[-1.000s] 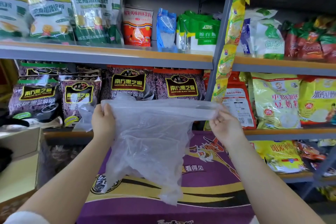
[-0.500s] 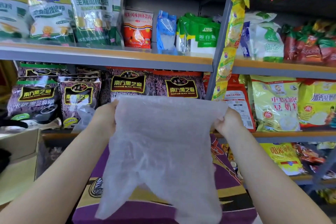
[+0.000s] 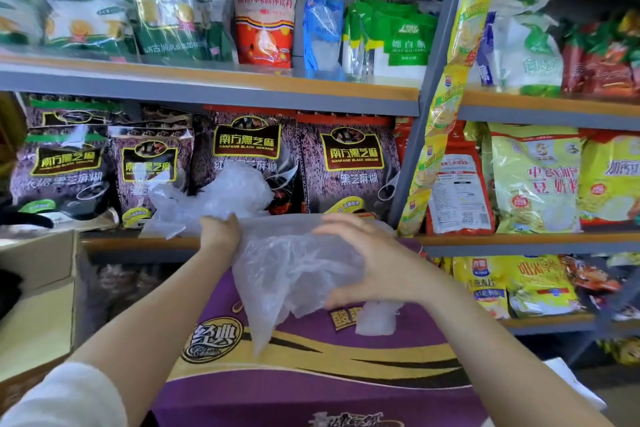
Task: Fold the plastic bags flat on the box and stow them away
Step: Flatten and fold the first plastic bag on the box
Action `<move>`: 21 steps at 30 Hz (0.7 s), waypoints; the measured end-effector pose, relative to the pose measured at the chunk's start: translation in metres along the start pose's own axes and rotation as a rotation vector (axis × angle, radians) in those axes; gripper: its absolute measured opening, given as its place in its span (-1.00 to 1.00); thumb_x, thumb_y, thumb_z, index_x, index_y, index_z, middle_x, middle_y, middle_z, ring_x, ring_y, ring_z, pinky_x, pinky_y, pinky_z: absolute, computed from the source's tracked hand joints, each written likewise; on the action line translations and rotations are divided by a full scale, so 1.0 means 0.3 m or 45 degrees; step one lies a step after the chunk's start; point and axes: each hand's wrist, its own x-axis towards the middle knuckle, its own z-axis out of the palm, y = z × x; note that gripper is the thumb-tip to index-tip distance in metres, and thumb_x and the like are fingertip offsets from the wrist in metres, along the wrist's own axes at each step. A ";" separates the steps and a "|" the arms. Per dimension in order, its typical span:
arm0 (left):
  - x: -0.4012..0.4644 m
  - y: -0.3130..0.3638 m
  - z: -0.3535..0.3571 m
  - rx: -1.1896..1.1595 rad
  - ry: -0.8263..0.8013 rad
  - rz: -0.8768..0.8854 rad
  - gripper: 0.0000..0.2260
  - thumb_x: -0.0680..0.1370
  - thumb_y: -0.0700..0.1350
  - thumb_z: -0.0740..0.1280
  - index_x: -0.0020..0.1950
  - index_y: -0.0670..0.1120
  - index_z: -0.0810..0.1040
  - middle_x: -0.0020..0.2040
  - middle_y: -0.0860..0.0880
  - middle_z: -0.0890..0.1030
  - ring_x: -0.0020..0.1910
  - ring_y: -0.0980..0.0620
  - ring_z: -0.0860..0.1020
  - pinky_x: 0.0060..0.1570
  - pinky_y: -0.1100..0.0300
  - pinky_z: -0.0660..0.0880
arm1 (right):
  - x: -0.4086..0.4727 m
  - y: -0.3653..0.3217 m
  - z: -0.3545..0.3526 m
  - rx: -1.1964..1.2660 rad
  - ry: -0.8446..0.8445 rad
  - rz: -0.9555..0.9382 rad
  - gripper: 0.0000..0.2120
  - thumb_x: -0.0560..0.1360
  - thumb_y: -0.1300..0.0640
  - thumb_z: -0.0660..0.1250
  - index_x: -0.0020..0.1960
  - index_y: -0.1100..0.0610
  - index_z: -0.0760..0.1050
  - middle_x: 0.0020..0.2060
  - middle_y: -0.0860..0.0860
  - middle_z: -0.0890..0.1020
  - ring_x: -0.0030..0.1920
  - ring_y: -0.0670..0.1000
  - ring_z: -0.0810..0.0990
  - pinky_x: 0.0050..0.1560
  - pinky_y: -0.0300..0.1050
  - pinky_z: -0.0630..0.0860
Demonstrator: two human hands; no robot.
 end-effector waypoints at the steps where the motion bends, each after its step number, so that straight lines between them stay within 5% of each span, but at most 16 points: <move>1: -0.025 0.008 -0.008 0.003 -0.046 0.080 -0.57 0.60 -0.07 0.12 0.39 -0.29 0.21 0.33 -0.37 0.32 0.28 -0.31 0.35 0.27 -0.06 0.30 | 0.012 -0.006 0.026 -0.199 -0.015 0.009 -0.24 0.31 -0.24 0.43 0.42 -0.11 0.23 0.43 -0.16 0.21 0.40 -0.16 0.17 0.36 -0.23 0.12; 4: -0.158 0.017 -0.058 0.058 0.138 0.564 -0.57 0.59 -0.04 0.18 0.37 -0.25 0.28 0.36 -0.26 0.30 0.33 -0.22 0.27 0.32 -0.02 0.20 | 0.036 0.012 0.092 -0.486 0.112 0.139 -0.52 0.52 -0.03 0.27 0.40 -0.06 0.26 0.37 -0.08 0.36 0.34 0.01 0.35 0.25 -0.07 0.30; 8: -0.450 -0.044 -0.117 0.119 0.005 1.107 -0.55 0.43 0.20 0.18 0.10 -0.13 0.45 0.07 -0.01 0.44 0.06 0.05 0.38 0.08 0.21 0.29 | 0.073 0.032 0.140 -0.322 0.378 0.333 -0.71 0.56 0.09 0.19 0.28 0.01 0.40 0.21 -0.01 0.53 0.18 0.11 0.51 -0.03 -0.05 0.45; 12: -0.460 -0.122 -0.087 0.472 0.000 1.109 -0.65 0.41 0.00 0.32 0.10 -0.18 0.46 0.05 -0.12 0.51 -0.01 -0.18 0.50 -0.06 -0.04 0.50 | 0.127 0.038 0.174 -0.189 0.346 0.305 -0.74 0.57 0.11 0.18 0.23 0.09 0.46 0.10 0.08 0.61 0.09 0.16 0.55 -0.14 -0.04 0.43; 15: -0.421 -0.136 -0.124 0.478 -0.014 1.104 -0.75 0.44 -0.29 0.20 0.09 -0.22 0.51 -0.01 -0.18 0.55 -0.09 -0.24 0.55 -0.17 -0.05 0.52 | 0.123 0.074 0.163 -0.204 0.367 0.314 -0.77 0.57 0.20 0.15 0.14 0.17 0.51 0.03 0.12 0.60 0.06 0.19 0.54 -0.16 0.00 0.46; 19: -0.354 -0.152 -0.191 0.568 -0.002 1.147 -0.73 0.39 -0.31 0.16 0.00 -0.22 0.58 -0.15 -0.19 0.59 -0.19 -0.23 0.58 -0.27 -0.06 0.54 | 0.092 0.156 0.134 -0.364 0.487 0.399 -0.87 0.50 0.25 0.20 -0.12 0.21 0.53 -0.22 0.08 0.50 -0.09 0.23 0.54 -0.30 -0.06 0.26; 21: -0.321 -0.161 -0.192 0.657 -0.039 1.118 -0.73 0.41 -0.35 0.18 0.01 -0.19 0.58 -0.14 -0.18 0.58 -0.16 -0.24 0.57 -0.26 -0.07 0.53 | 0.090 0.157 0.140 -0.355 0.481 0.398 -0.87 0.50 0.19 0.25 -0.03 0.17 0.56 -0.15 0.06 0.50 -0.01 0.22 0.53 -0.21 -0.06 0.33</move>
